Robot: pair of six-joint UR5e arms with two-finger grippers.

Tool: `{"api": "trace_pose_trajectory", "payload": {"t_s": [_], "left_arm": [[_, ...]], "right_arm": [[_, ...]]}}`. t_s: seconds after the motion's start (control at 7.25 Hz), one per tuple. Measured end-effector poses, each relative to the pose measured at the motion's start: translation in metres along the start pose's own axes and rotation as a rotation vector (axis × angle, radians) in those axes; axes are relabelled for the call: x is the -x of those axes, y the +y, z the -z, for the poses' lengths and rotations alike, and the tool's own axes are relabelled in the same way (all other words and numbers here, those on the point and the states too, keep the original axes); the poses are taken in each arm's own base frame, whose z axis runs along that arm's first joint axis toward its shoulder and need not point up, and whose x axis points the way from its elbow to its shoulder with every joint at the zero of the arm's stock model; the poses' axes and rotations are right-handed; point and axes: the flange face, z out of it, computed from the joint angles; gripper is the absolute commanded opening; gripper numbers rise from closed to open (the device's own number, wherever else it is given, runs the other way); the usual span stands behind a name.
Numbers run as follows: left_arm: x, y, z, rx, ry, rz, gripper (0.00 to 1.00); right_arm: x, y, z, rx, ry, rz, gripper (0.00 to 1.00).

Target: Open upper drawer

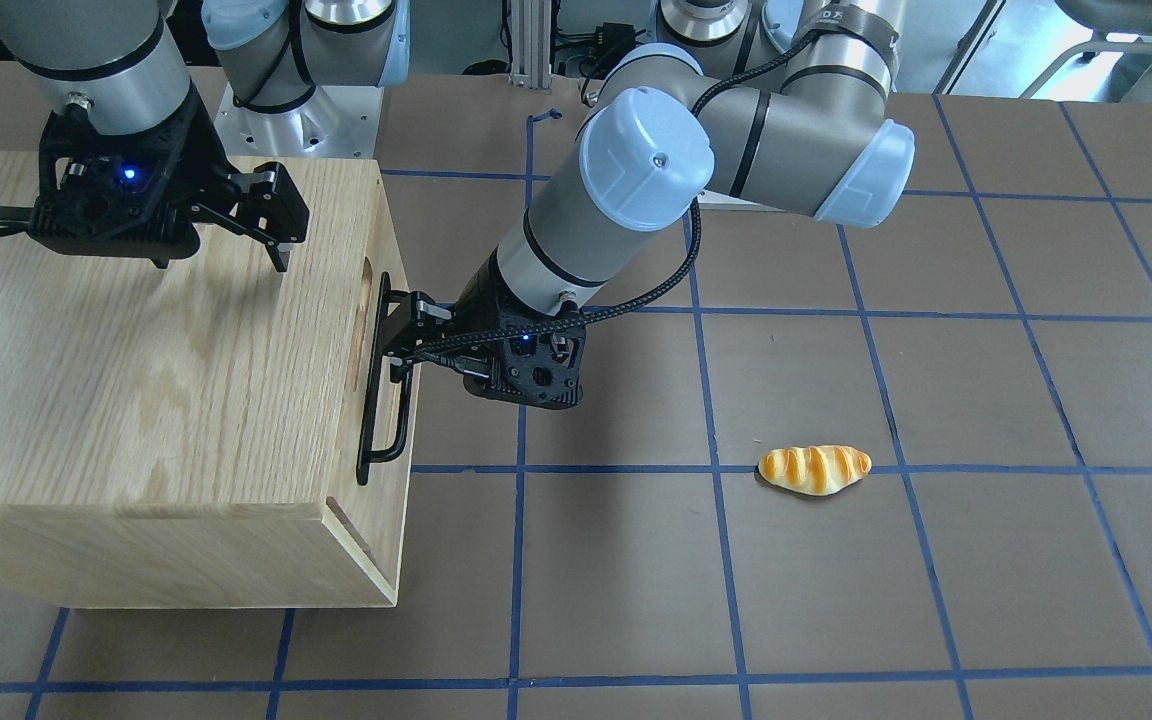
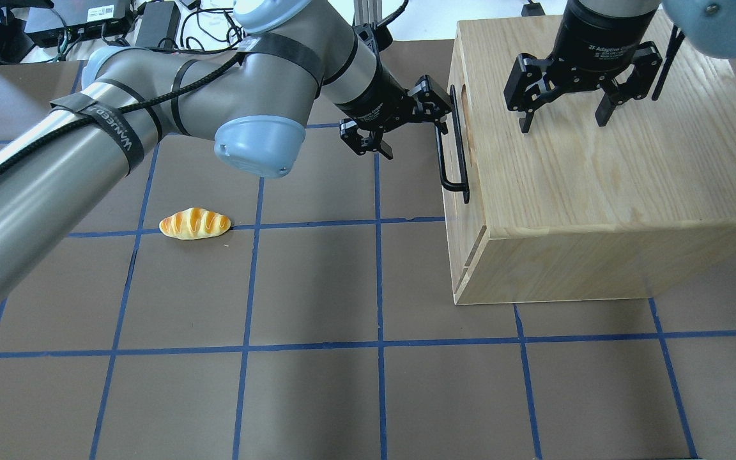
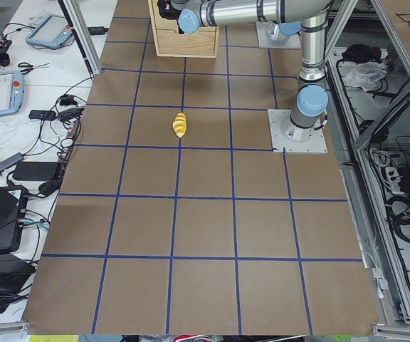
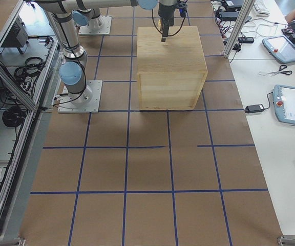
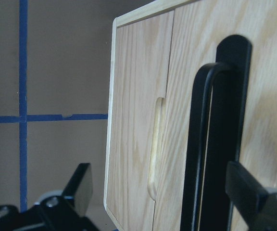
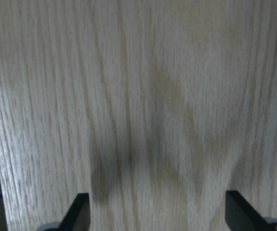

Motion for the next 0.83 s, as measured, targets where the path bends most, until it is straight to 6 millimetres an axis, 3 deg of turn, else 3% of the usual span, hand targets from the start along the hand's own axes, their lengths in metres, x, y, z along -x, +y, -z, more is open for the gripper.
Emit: {"api": "trace_pose_trajectory", "payload": {"t_s": [0.83], "left_arm": [[-0.0049, 0.0082, -0.0107, 0.01, -0.025, -0.04, 1.0]], "right_arm": [[0.0, 0.0, -0.0002, 0.0, 0.0, 0.0, 1.0]]}}
